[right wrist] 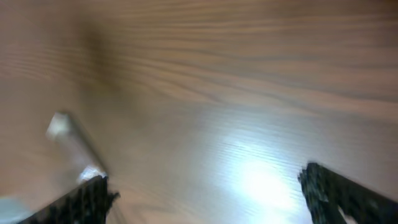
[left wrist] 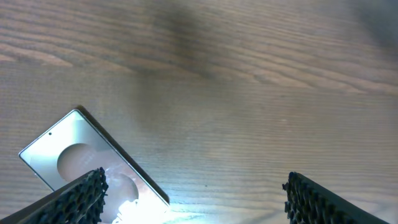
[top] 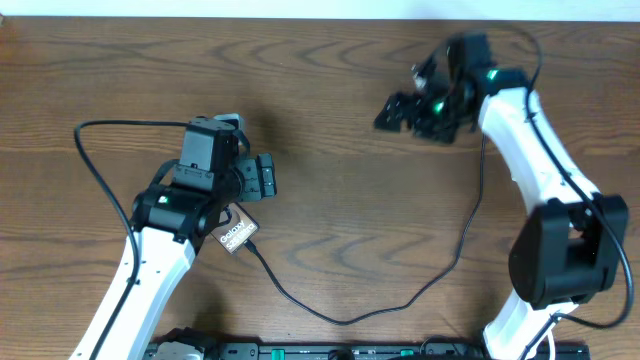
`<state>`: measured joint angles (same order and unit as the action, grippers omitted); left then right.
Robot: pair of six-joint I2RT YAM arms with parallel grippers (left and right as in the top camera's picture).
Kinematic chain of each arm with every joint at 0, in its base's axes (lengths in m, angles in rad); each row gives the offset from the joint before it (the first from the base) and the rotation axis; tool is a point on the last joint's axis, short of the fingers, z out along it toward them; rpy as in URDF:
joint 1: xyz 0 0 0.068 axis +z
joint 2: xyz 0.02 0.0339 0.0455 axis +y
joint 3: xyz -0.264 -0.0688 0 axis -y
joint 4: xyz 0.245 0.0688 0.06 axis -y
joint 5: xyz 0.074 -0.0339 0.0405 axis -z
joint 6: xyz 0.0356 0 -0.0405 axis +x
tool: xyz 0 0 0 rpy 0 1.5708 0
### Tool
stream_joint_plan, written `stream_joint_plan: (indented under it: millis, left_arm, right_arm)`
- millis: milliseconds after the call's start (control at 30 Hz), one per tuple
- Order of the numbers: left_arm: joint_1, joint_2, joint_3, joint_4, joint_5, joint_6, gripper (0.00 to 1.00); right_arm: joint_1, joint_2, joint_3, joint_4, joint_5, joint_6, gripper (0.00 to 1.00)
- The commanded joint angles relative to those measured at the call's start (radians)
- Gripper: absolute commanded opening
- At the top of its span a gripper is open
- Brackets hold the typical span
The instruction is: Plug charger to phone and switch on socket
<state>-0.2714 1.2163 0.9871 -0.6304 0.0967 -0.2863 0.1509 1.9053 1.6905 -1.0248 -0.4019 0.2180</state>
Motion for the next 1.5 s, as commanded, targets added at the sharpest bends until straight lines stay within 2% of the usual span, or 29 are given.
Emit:
stream_joint_plan:
  millis: [0,100,233,400,533,600,667,733,833,933,1133,1233,1467]
  left_arm:
    - [-0.003,0.033,0.019,-0.002,-0.038,0.016,0.89]
    - [-0.003,0.067,0.018,-0.017,-0.038,0.016,0.89]
    - [-0.003,0.1,0.018,-0.043,-0.038,0.016,0.89]
    - [-0.003,0.112,0.018,-0.065,-0.038,0.016,0.89]
    - [-0.003,0.112,0.018,-0.064,-0.038,0.016,0.89]
    - [-0.003,0.112,0.018,-0.065,-0.038,0.016,0.89]
    - [-0.003,0.112,0.018,-0.064,-0.038,0.016,0.89]
    - [-0.003,0.112,0.018,-0.064,-0.038,0.016,0.89]
    - [-0.003,0.112,0.018,-0.064,-0.038,0.016,0.89]
    - [-0.003,0.112,0.018,-0.062,-0.038,0.016,0.89]
    - [-0.003,0.112,0.018,-0.048,-0.037,0.016,0.89]
    - [-0.003,0.112,0.018,-0.042,-0.037,0.016,0.89]
    - [-0.003,0.112,0.018,-0.042,-0.033,0.015,0.89]
  right_arm:
    - [-0.001,-0.041,0.172,-0.096,0.455,-0.084,0.96]
    - [-0.01,-0.041,0.267,-0.14,0.613,-0.084,0.97]
    - [-0.046,-0.042,0.303,-0.126,0.741,-0.059,0.99]
    - [-0.147,-0.042,0.303,-0.123,0.748,0.048,0.99]
    - [-0.287,-0.042,0.303,-0.12,0.483,0.034,0.99]
    - [-0.362,-0.042,0.303,-0.124,0.284,-0.045,0.83]
    - [-0.442,-0.04,0.303,-0.134,0.088,-0.122,0.75]
    - [-0.525,-0.04,0.303,-0.149,-0.074,-0.175,0.74]
    - [-0.625,-0.039,0.303,-0.18,-0.192,-0.227,0.78]
    - [-0.706,-0.039,0.303,-0.224,-0.199,-0.273,0.99]
    - [-0.784,-0.039,0.303,-0.275,-0.137,-0.32,0.99]
    - [-0.785,-0.039,0.303,-0.281,-0.051,-0.32,0.99]
    - [-0.771,-0.036,0.294,-0.282,-0.064,-0.352,0.99]
